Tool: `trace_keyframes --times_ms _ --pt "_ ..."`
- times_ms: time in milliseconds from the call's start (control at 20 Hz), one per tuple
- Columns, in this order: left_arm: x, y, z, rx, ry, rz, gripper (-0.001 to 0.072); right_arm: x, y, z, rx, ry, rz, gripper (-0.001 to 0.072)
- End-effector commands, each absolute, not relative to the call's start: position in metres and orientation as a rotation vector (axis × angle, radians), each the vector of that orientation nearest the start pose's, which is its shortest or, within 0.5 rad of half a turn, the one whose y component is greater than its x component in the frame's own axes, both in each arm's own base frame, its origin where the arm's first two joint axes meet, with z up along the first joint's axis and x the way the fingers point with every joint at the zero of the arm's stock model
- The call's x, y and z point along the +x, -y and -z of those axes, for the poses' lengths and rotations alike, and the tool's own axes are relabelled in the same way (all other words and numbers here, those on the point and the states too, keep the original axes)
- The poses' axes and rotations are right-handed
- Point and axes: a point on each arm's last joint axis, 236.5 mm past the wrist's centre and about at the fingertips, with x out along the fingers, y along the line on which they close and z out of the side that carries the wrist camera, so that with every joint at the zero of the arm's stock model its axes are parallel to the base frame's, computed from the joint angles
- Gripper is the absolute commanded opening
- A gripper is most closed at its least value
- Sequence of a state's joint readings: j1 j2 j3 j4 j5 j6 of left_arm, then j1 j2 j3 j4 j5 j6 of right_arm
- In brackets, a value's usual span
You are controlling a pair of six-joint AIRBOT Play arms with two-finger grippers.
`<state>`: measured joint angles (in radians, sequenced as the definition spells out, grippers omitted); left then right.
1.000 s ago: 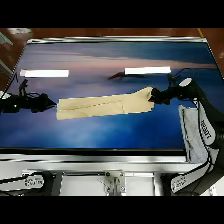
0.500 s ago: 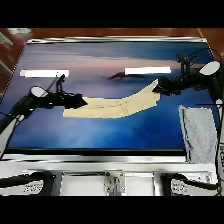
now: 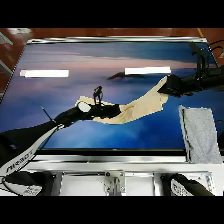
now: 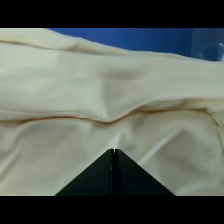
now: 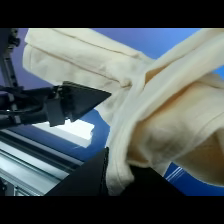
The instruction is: Fold the shirts.
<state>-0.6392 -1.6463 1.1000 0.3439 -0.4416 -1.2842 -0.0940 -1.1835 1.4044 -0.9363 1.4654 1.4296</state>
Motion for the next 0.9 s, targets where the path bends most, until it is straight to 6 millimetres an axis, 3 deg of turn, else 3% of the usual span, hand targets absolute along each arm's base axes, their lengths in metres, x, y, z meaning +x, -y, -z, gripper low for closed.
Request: trace_keyframes --times_ms 0,100,200,300,350,500,650,750,850 --pt "0.348 0.449 0.063 -0.746 -1.183 0.641 0.0038 0.342 -0.11 -0.162 0.349 -1.153 -0.515 0.0063" --pt "0.322 0.478 0.073 -0.765 -1.272 0.701 0.0037 0.341 -0.114 -0.156 0.311 -1.17 -0.501 0.0063" --pt "0.31 0.486 0.083 -0.763 -1.33 0.729 0.0036 0.34 -0.118 -0.149 0.246 -1.181 -0.477 0.0063" --pt "0.328 0.472 0.078 -0.766 -1.302 0.712 0.0035 0.339 -0.125 -0.145 0.201 -1.187 -0.47 0.0063" --pt "0.348 0.458 0.069 -0.773 -1.26 0.693 0.0035 0.34 -0.13 -0.146 0.187 -1.176 -0.473 0.0064" --pt "0.421 0.39 0.022 -0.777 -1.084 0.627 0.0034 0.36 -0.161 -0.158 0.201 -1.06 -0.496 0.0063" --pt "0.486 0.286 -0.05 -0.696 -0.844 0.546 0.0034 0.384 -0.204 -0.158 0.191 -0.959 -0.554 0.0064" --pt "0.501 0.224 -0.103 -0.641 -0.717 0.501 0.0034 0.393 -0.24 -0.135 0.176 -0.969 -0.597 0.0064" --pt "0.498 0.177 -0.151 -0.601 -0.616 0.468 0.0034 0.392 -0.283 -0.097 0.145 -1.018 -0.65 0.0064"
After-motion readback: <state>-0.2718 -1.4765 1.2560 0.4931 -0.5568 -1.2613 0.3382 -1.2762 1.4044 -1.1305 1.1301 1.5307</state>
